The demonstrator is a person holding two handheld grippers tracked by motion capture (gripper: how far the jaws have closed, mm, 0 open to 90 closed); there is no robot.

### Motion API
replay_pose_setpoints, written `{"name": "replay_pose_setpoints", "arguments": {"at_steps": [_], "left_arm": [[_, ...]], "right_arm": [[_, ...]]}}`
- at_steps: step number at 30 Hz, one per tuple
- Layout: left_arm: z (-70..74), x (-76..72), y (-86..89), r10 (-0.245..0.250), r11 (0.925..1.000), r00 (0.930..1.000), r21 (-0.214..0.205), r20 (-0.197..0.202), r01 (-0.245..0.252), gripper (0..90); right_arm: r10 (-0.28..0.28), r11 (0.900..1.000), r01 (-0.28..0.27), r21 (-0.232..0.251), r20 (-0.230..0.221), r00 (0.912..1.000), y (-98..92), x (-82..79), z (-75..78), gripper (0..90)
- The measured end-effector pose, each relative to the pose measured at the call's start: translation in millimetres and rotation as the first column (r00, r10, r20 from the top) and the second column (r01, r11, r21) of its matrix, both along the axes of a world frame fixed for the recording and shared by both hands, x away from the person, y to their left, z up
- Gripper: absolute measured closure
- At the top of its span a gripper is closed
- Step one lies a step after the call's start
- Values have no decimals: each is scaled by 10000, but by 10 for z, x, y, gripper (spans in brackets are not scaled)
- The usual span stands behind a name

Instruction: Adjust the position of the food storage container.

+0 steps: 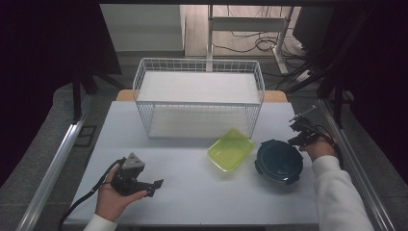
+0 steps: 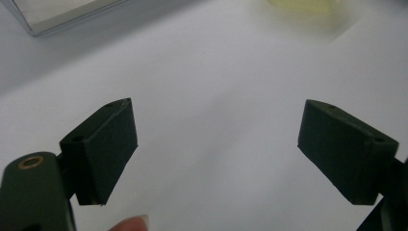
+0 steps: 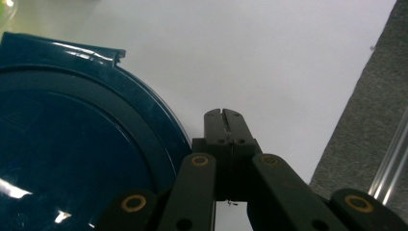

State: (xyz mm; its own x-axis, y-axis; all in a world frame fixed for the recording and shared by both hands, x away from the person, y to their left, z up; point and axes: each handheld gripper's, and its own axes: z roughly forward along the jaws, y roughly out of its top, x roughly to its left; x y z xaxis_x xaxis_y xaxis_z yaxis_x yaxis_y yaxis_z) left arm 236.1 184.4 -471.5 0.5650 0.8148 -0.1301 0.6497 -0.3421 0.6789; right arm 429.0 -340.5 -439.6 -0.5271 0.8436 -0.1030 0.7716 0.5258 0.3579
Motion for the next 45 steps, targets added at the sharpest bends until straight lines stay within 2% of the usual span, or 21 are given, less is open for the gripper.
{"name": "replay_pose_setpoints", "arguments": {"at_steps": [7, 12, 14, 16, 20, 22, 24, 25, 26, 27, 29, 30, 33, 34, 39, 42, 45], "left_arm": [[-1, 17, -8, -52, 9999, 10000, -117, -59, 52, 135], [1, 29, -39, -125, 9999, 9999, -113, -61, 124, 136], [3, 30, -49, -145, 9998, 9999, -101, -64, 144, 136], [6, 28, -54, -161, 9998, 9999, -76, -51, 160, 136], [8, 23, -45, -140, 9999, 9999, 4, -17, 140, 136], [13, 14, -33, -117, 9999, 9999, 111, 43, 116, 136], [11, 11, -32, -102, 9999, 9999, 125, 66, 101, 136], [8, 7, -31, -131, 9998, 9999, 153, 36, 131, 136], [8, 7, -31, -131, 9998, 9999, 153, 36, 131, 136], [4, 6, -31, -132, 9998, 9999, 171, 27, 132, 136], [0, 3, -32, -130, 9998, 9999, 180, 16, 129, 136], [4, -1, -34, -133, 9998, 9999, 144, 25, 132, 136], [8, -2, -34, -129, 9999, 9999, 81, 34, 128, 136], [12, 1, -33, -136, 9999, 9999, 11, 16, 136, 136], [12, 10, -44, -171, 9998, 9998, -77, -37, 171, 136], [15, 15, -58, -213, 9998, 9998, -56, -35, 213, 136], [11, 22, -69, -245, 9997, 9997, -77, -51, 245, 137]], "right_arm": [[552, 9962, -564, -669, -196, 9983, 92, -214, 17, 894], [994, 9935, -998, -544, -109, 9950, 134, -323, 7, 893], [1136, 9919, -1141, -551, -120, 9935, 144, -318, 5, 892], [1305, 9888, -1319, -691, -246, 9911, 190, -256, -61, 891], [1504, 9870, -1523, -505, -406, 9878, 233, -153, -143, 892], [1712, 9848, -1727, -180, -640, 9831, 272, -93, -186, 893], [1852, 9825, -1862, -91, -684, 9803, 290, -90, -187, 893], [2234, 9745, -2243, -8, -887, 9707, 354, -113, -190, 893], [2234, 9745, -2243, -8, -887, 9707, 354, -113, -190, 893], [2423, 9696, -2444, -71, -1068, 9643, 432, -160, -193, 892], [2437, 9690, -2467, -151, -1091, 9637, 466, -186, -197, 893], [2337, 9708, -2380, -291, -1058, 9665, 504, -243, -196, 892], [2251, 9733, -2284, -212, -1024, 9689, 512, -314, -202, 893], [2217, 9744, -2243, -120, -1075, 9692, 508, -397, -208, 893], [2184, 9749, -2218, -190, -1108, 9696, 500, -577, -219, 893], [2282, 9733, -2294, 16, -1114, 9672, 491, -668, -246, 892], [2247, 9744, -2231, 276, -987, 9694, 499, -733, -258, 893]]}}
